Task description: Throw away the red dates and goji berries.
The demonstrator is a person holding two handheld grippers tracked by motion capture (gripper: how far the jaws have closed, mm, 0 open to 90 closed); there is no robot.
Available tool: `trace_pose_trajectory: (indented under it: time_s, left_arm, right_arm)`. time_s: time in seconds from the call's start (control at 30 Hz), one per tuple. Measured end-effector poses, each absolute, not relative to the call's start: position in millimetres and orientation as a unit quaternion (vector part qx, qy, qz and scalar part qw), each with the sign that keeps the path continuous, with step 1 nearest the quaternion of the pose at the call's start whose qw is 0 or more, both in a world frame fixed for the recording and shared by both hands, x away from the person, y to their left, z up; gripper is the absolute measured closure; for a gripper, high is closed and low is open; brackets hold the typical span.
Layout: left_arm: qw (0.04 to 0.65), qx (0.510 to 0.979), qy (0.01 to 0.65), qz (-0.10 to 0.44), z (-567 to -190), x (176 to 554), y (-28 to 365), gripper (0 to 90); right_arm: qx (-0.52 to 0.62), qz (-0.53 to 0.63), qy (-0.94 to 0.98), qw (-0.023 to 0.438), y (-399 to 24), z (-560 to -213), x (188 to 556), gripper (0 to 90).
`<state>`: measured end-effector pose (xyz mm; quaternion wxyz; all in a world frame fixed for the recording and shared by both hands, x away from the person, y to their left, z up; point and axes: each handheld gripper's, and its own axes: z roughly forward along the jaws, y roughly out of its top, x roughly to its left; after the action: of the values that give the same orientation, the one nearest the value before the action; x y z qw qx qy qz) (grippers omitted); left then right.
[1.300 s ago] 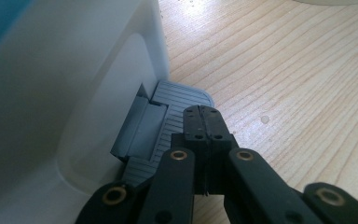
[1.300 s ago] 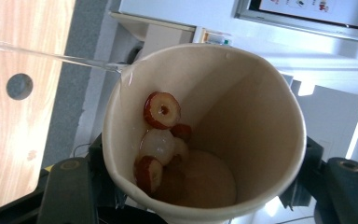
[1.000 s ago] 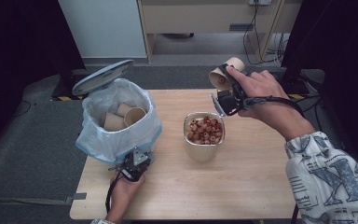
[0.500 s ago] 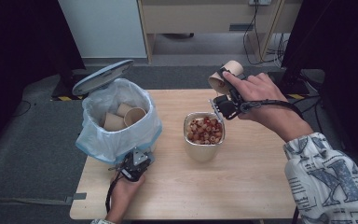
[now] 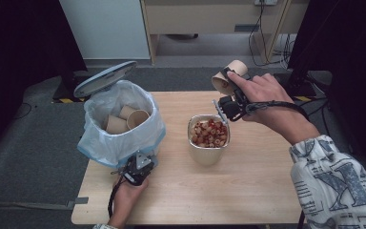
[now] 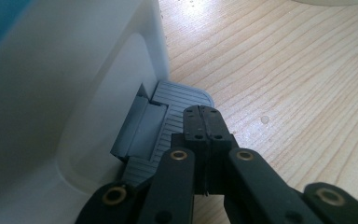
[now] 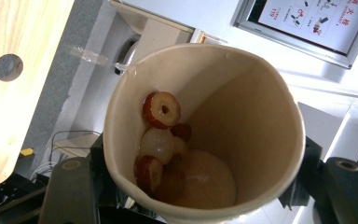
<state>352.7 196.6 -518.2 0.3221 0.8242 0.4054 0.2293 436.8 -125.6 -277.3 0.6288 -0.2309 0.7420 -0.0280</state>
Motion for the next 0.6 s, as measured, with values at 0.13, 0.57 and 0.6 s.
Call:
trace_pose_trajectory:
  time_s: [0.13,0.57,0.6]
  left_arm:
    - [0.322,0.824,0.405,0.229,-518.2,352.7,196.6,89.8]
    - [0.322,0.824,0.405,0.229,-518.2,352.8,196.8,89.8]
    - [0.322,0.824,0.405,0.229,-518.1,352.8,196.8,89.8]
  right_arm:
    - [-0.233,-0.029,0.739,0.631,-126.4,-275.7,436.1,34.0]
    - [-0.279,-0.06,0.748,0.599,-112.6,-313.3,435.4,34.3]
    - [-0.267,-0.053,0.747,0.607,-114.6,-310.1,437.0,34.3]
